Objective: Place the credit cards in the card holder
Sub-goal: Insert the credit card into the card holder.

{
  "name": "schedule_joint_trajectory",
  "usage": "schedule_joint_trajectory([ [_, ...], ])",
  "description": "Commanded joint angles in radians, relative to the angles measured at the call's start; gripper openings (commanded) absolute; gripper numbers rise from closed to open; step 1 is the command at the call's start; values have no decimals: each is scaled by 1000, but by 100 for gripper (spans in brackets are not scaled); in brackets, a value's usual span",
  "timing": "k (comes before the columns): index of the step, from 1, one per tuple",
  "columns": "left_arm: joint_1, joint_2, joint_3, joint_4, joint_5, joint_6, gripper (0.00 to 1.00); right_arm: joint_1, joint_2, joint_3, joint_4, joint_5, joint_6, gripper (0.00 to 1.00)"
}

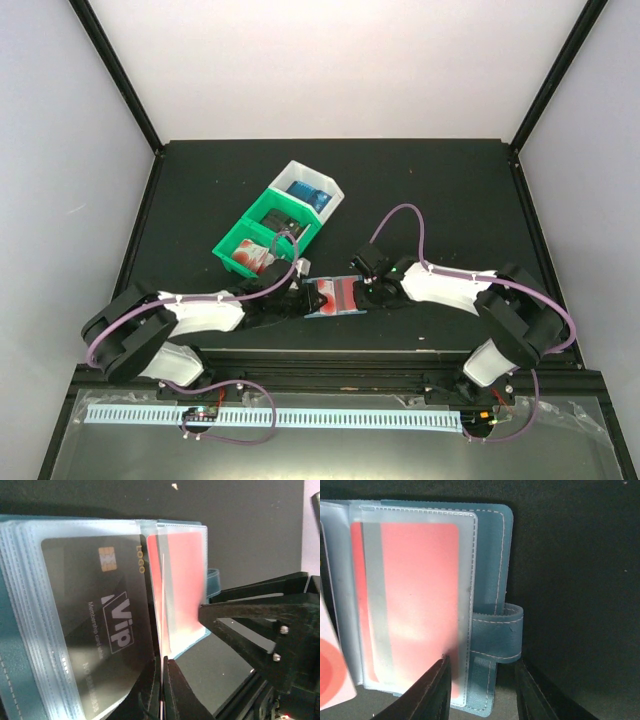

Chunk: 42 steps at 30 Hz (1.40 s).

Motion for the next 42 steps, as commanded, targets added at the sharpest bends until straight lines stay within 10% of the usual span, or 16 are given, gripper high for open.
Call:
schedule_joint_trajectory([
  [1, -23, 56, 19, 110, -38, -9, 2, 7, 14, -18, -18, 30, 20, 36],
  [42, -17, 122, 36, 158, -92, -88, 2, 7, 6, -43, -4, 51, 62, 32],
])
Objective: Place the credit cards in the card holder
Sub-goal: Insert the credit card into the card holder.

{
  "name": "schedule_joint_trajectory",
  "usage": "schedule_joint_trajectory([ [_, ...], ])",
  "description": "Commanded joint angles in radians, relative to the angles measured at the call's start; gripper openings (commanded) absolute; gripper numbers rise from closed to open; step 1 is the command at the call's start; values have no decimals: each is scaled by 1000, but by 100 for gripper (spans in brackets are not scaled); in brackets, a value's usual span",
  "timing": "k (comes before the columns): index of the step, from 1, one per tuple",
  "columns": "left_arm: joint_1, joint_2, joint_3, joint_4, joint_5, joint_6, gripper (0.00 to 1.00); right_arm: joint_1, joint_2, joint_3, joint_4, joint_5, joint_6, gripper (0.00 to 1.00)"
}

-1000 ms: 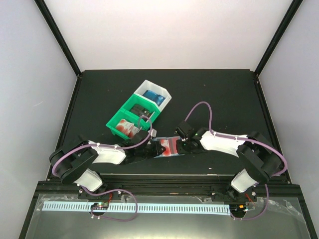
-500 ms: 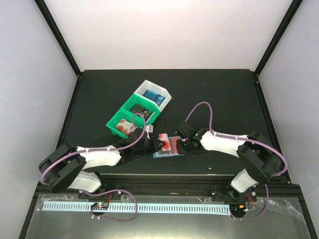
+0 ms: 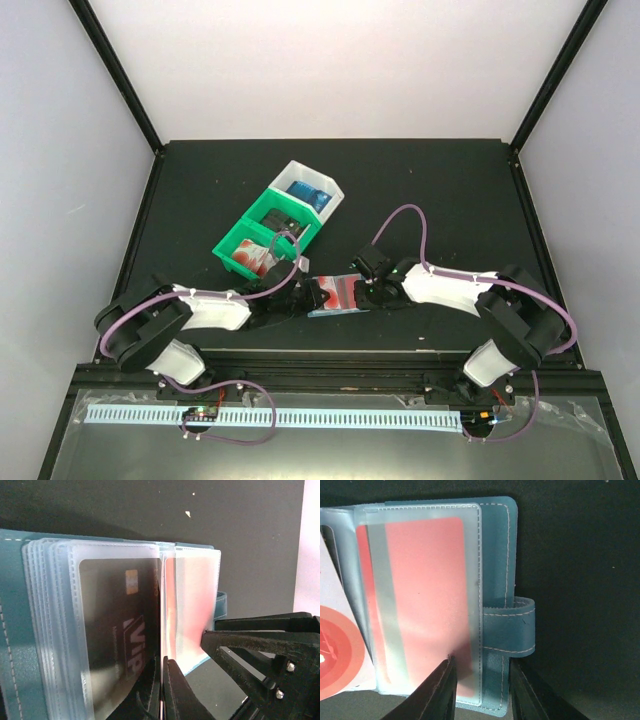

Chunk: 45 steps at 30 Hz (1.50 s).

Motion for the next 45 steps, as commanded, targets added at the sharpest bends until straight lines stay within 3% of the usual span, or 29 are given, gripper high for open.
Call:
schedule_joint_trajectory([
  [1, 4, 31, 39, 32, -11, 50, 2, 7, 16, -26, -24, 34, 14, 32],
  [16, 16, 47, 9, 150, 73, -39, 2, 7, 12, -29, -28, 39, 19, 31],
  [27, 35, 32, 2, 129, 72, -44, 2, 5, 17, -35, -9, 35, 27, 31],
  [37, 33, 134, 7, 185, 138, -67, 2, 6, 23, -31, -9, 41, 27, 32],
  [45, 34, 116, 4, 127, 115, -35, 2, 7, 30, -30, -8, 43, 29, 32],
])
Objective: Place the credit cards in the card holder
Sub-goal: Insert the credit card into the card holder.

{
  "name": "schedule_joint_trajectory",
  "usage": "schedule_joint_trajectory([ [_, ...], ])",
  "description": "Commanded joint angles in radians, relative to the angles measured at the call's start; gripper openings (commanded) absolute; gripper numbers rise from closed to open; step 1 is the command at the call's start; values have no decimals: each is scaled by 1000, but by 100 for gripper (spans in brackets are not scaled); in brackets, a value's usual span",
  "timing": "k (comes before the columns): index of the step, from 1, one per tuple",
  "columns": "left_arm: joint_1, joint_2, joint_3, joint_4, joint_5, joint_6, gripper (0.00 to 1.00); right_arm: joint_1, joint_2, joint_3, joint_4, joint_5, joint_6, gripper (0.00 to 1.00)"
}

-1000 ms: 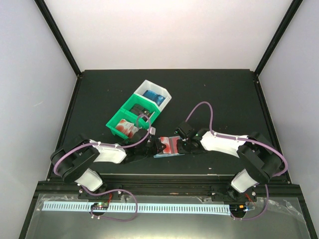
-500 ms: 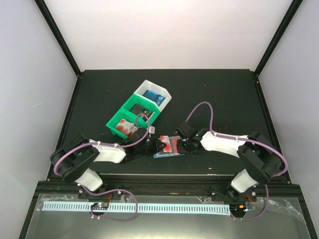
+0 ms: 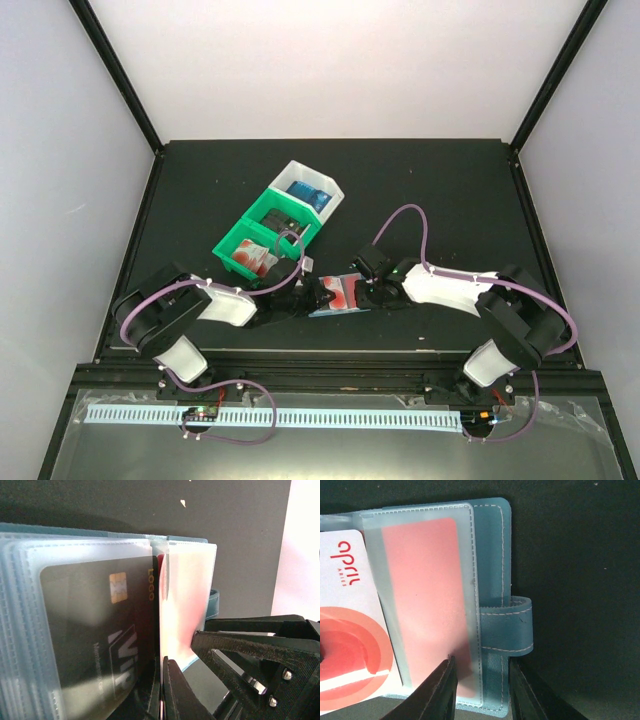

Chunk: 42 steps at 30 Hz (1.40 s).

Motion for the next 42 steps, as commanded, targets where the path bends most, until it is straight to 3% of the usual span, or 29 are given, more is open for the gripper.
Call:
schedule_joint_trajectory([
  [1, 4, -14, 0, -34, -4, 26, 2, 7, 31, -28, -12, 34, 11, 32],
  [10, 7, -63, 4, -100, -12, 77, 2, 7, 32, -32, -3, 34, 12, 32],
  [23, 11, 39, 55, -43, 32, 59, 1, 7, 40, -21, -5, 28, 3, 32],
  [34, 11, -2, 31, -101, -94, 30, 2, 6, 43, -23, 2, 24, 2, 32],
  [42, 8, 48, 22, -7, -24, 3, 2, 6, 48, -28, 12, 9, 3, 32],
])
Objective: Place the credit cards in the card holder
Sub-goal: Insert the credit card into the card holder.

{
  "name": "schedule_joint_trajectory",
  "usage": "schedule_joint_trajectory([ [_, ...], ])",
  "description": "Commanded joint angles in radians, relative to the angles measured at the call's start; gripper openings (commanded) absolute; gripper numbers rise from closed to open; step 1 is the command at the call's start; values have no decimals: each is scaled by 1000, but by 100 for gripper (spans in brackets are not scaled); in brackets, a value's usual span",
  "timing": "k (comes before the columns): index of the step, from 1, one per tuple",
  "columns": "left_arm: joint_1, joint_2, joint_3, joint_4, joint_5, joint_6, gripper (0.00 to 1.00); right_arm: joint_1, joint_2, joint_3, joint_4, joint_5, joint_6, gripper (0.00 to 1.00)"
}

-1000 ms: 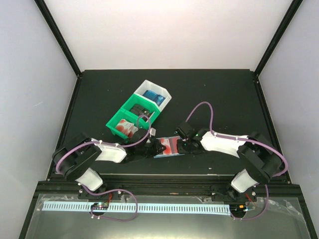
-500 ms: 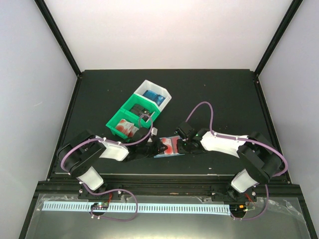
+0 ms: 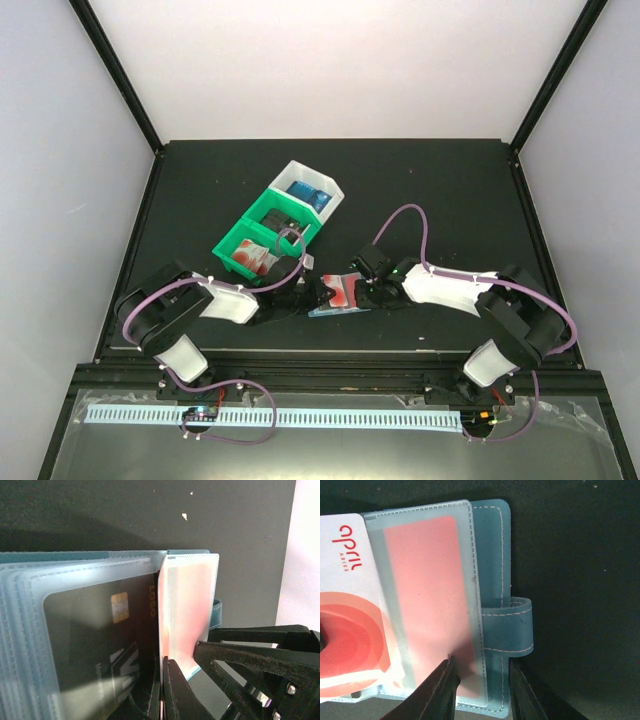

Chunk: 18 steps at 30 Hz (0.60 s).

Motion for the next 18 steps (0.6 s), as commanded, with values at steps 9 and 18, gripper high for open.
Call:
schedule_joint_trajectory([
  [9, -18, 47, -27, 49, 40, -80, 2, 6, 49, -28, 12, 4, 4, 32],
  [18, -40, 34, -52, 13, 10, -122, 2, 7, 48, -32, 16, 3, 5, 32],
])
